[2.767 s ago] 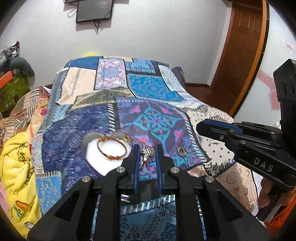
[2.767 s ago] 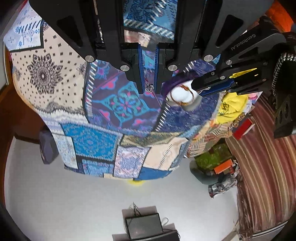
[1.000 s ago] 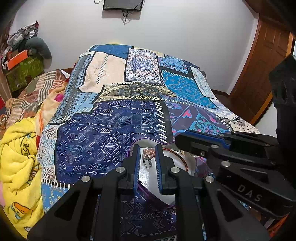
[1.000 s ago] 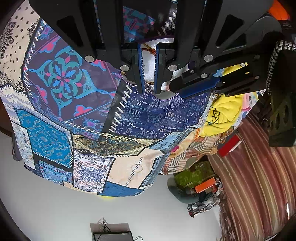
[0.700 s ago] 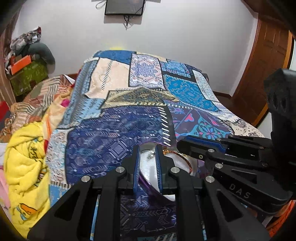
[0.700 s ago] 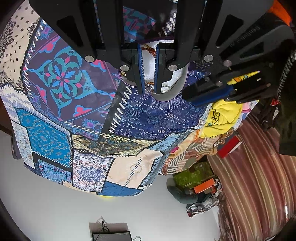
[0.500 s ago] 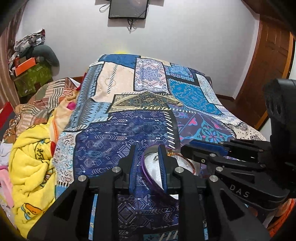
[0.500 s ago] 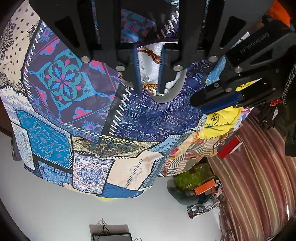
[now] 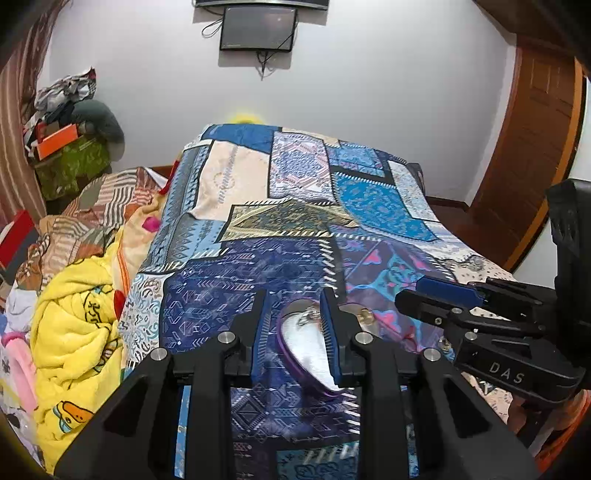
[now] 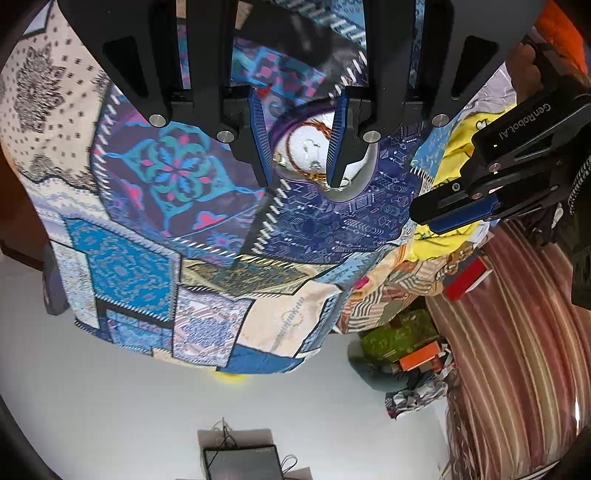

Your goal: Organize jewelry

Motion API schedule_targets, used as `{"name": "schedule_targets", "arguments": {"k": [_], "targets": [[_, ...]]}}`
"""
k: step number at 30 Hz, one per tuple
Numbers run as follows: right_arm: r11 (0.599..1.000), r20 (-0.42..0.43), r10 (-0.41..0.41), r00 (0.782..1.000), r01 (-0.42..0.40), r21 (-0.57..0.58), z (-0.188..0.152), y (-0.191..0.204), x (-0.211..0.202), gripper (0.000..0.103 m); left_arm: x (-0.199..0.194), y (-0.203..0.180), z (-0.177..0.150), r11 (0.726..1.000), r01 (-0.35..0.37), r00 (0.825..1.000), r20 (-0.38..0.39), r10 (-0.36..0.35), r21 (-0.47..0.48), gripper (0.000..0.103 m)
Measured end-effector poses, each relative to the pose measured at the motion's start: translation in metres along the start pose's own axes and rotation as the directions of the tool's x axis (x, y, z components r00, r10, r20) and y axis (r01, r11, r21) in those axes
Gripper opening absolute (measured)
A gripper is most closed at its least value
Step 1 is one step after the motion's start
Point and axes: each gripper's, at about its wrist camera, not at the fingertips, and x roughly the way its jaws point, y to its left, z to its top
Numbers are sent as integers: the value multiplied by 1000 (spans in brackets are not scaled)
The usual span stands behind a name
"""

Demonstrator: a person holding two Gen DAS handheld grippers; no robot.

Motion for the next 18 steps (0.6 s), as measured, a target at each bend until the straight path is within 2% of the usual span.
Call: {"name": "schedule_targets", "arguments": {"k": [4, 10, 18], "targets": [[1000, 22, -28, 999, 28, 6, -2, -8, -16, 27, -10, -16, 2, 1000, 12, 1000, 17, -13, 23, 36], [997, 44, -67, 997, 65, 38, -8, -28, -40, 27, -17, -39, 4, 998, 47, 999, 14, -48, 46, 37], [987, 32, -127, 991, 123, 102, -25, -61, -57, 27, 1, -72, -12, 992, 114, 991, -70, -110, 60, 39]]}}
